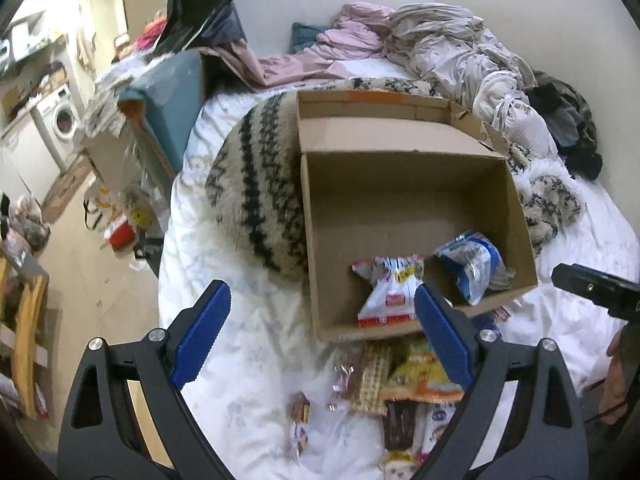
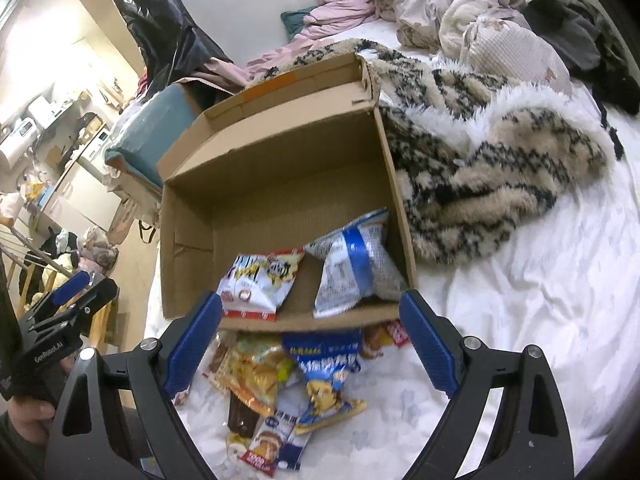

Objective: Organize snacks
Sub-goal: 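Lower the left gripper and grasp the small brown snack bar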

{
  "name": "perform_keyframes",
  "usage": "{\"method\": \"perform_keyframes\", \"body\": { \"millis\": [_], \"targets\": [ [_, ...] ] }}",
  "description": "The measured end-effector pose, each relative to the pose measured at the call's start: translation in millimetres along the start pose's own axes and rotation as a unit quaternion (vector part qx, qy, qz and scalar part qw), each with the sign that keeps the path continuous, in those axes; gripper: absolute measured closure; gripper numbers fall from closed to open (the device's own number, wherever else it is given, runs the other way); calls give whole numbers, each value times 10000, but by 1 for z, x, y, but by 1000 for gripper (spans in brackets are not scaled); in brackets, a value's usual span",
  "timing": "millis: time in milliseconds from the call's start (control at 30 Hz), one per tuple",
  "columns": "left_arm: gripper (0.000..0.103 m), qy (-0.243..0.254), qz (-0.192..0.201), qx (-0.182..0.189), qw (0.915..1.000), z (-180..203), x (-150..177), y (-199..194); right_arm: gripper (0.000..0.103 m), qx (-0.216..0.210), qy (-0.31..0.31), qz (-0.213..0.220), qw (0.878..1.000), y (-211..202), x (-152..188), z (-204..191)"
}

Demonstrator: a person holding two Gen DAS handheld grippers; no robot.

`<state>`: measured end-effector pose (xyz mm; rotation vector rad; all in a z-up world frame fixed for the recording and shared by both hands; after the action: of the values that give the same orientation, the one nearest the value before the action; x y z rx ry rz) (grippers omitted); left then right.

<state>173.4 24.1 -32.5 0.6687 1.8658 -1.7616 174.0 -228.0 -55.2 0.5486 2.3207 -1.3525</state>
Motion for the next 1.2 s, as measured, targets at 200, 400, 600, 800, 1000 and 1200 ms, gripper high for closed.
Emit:
{"method": "perform_keyframes", "body": {
  "millis": [200,400,600,800,1000,1200],
  "targets": [
    [12,119,-390,-58,9992,-5,26,-4,10,33,-122,-136,9998,-8,26,-11],
    [12,-169,-720,-124,9972,-27,49,2,10,340,-32,-427,9985,-9,56,0],
    [12,-761,-1499,53,9857,-46,77,29,10,377,548,-601,9960,-2,76,22],
    [23,-751,-2270,-44,9710,-43,107,63,10,312,768,-529,9951,-1,69,25],
    [49,-128,-2862,-180,9579,-20,139,102,10,278,779,-580,9949,4,68,24],
    [89,36,-3119,-164,9500,-11,148,107,10,283,874,-559,9942,1,68,30]
  ]
}}
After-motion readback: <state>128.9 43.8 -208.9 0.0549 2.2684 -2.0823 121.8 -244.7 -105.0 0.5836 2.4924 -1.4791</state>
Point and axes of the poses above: each gripper's, at about its wrist camera, not at the fingertips, and y roughly the way its jaws point, z to its right, x to its underside, the point moved 6 cm from there along y, roughly the way its jaws point, and after that the axes turned 5 degrees about -x, right-handed, at the moved point
